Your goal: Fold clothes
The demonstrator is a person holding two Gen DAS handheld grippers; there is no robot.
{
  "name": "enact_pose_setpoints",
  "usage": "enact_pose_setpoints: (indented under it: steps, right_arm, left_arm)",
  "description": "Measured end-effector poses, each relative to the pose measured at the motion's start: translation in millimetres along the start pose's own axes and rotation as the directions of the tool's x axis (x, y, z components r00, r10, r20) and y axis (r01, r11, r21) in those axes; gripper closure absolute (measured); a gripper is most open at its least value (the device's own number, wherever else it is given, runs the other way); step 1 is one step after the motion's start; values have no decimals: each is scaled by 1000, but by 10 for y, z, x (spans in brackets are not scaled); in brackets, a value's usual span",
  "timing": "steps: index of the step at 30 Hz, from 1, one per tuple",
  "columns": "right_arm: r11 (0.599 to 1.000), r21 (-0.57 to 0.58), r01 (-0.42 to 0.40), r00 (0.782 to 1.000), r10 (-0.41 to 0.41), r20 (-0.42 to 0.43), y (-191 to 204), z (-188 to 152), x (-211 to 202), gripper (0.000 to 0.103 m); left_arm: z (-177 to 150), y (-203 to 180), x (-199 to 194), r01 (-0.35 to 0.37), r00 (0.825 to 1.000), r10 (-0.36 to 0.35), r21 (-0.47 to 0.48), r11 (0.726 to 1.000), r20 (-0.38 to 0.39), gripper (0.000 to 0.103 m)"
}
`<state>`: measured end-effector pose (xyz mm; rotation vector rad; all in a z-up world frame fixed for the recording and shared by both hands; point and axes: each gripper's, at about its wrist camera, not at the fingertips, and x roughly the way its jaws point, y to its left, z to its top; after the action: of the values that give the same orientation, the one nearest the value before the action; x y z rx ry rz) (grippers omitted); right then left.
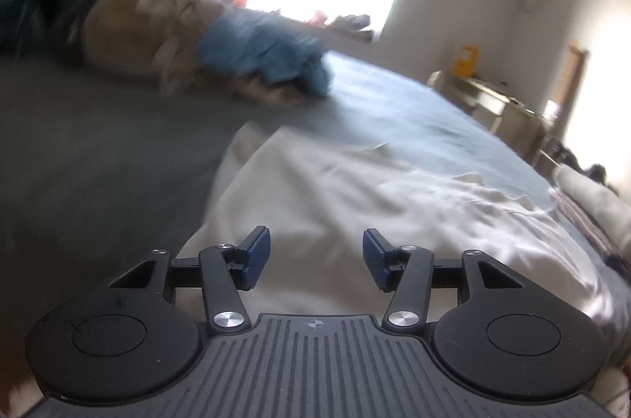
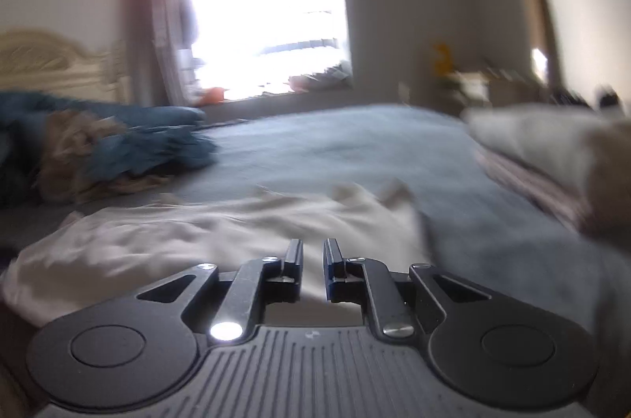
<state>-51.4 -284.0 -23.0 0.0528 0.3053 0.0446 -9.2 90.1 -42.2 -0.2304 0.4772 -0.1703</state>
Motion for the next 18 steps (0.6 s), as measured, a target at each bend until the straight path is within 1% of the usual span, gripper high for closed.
enact_pose_setpoints:
  steps: [2,4,7,9,11,13,14,15,16,17,18]
  right_arm:
    - [990,-131,-47,999,50,20,370,30,162,86]
    - [967,-238,-86,996,91,9,725,-7,344,86]
    - [947,-285,-148,989,149,-19,1026,-44,573,86]
    - [940,-303,-155,988,148,-44,1117,-73,698,85]
    - [939,-309,-148,989,132,-70,1074,-136,813,79]
    - [944,-303,-132,989,107,-99,961,-185,903,78]
    - [952,-285,-112,991,87,-100,847,-187,903,79]
    - [963,-252,-102,992,79,-97,697,-184,877,76]
    - [972,-218,-90,993,71,-94,547,-181,853,76]
    - [982,-185,-47,995,29,-96,384,-176,836,75]
    - [987,-160,8,994,-26,-105,210,-177,826,68]
  left_arm:
    - [5,-196,139,65,998,-65,57,996,-14,48]
    - [-2,-392,295,122,992,-119,112,986,-29,48]
    - [-67,-667,603,167,986,-161,181,969,-51,49]
    - [-117,-762,777,186,982,-177,191,964,-64,50]
    - [-160,-754,883,160,987,-150,196,968,-61,51]
    - [-163,-640,934,115,993,-106,180,977,-60,51]
    - [-158,-550,934,105,994,-96,159,982,-59,51]
    - [-144,-428,910,106,993,-100,126,986,-56,50]
    - [-126,-304,885,94,995,-89,96,991,-54,50]
    - [-103,-179,860,69,996,-66,71,995,-53,51]
    - [-80,-53,834,44,998,-42,45,998,-53,52]
